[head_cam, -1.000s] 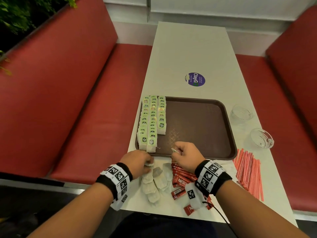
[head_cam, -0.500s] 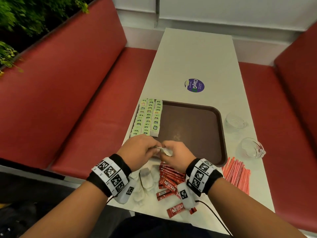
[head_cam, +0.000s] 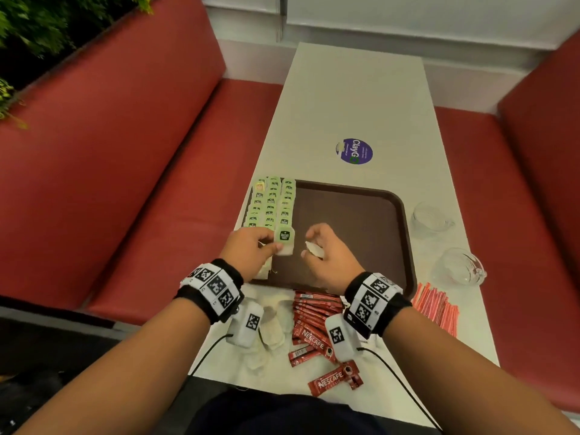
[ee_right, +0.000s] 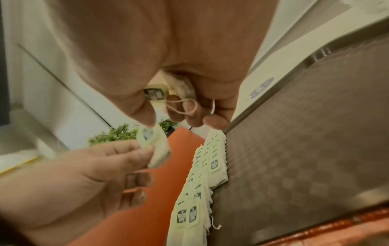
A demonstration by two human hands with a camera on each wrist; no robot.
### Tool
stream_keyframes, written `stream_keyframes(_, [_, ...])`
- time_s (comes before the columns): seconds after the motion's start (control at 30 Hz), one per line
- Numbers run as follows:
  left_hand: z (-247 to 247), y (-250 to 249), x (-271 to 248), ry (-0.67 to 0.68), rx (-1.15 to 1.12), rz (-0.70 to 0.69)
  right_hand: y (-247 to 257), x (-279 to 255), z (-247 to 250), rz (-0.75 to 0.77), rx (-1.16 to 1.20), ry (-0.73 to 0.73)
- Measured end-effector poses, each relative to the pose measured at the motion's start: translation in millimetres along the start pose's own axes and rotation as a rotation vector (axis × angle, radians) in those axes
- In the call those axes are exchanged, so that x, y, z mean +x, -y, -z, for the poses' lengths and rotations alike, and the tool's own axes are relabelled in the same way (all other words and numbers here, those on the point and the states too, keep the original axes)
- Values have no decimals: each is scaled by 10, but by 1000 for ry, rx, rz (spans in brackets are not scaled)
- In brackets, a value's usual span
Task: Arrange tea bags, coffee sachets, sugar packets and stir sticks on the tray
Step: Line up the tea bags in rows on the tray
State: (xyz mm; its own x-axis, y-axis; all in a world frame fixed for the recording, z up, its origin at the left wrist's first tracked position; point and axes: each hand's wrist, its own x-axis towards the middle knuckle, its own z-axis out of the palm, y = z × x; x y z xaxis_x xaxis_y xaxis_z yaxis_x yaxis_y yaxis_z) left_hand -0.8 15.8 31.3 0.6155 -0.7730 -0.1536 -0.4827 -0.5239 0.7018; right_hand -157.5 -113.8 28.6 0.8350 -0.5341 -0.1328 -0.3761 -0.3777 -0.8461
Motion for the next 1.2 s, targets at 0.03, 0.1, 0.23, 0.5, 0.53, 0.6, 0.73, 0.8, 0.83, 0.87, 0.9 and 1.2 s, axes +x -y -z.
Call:
stream_keyframes(0.03, [-8,57,121,12,25,39,16,1,-5,-36,49,-13])
stream_keyframes(0.1, [-47,157,345,57,54,136,21,5,-26,-90,85,-38])
stream_keyframes(0.23, [-202,245,648,108,101,258,25,28,-84,-128,30,-80])
stream_keyframes(0.5, [-379,244,824,106,242,228,-65,-25,-163,-197,78,-155])
stream_keyframes(0.53, [-379,251,828,109,255,226,-71,-30,-157,-201,75,-151])
stream_keyframes(0.6, [-364,250,830,112,263,215,-76,-35,-134,-209,96,-141])
stream_keyframes(0.73, [-355,157,840,77,263,180,-35,-58,-47,-194,141,-106])
stream_keyframes(0.8, [-387,81,877,93,313,176,-20,-59,19,-176,122,-91])
stream_keyframes(0.83, [-407,50,900,105,353,178,-14,-54,50,-163,93,-89])
stream_keyframes(0.87, [-430,31,923,117,394,182,-14,-51,77,-150,64,-88])
stream_keyframes(0.9, [-447,15,934,128,427,189,-19,-49,101,-143,47,-87])
stream_keyframes(1.2, [-212,-71,760,8,227,-7,-33,37,114,-108,54,-83])
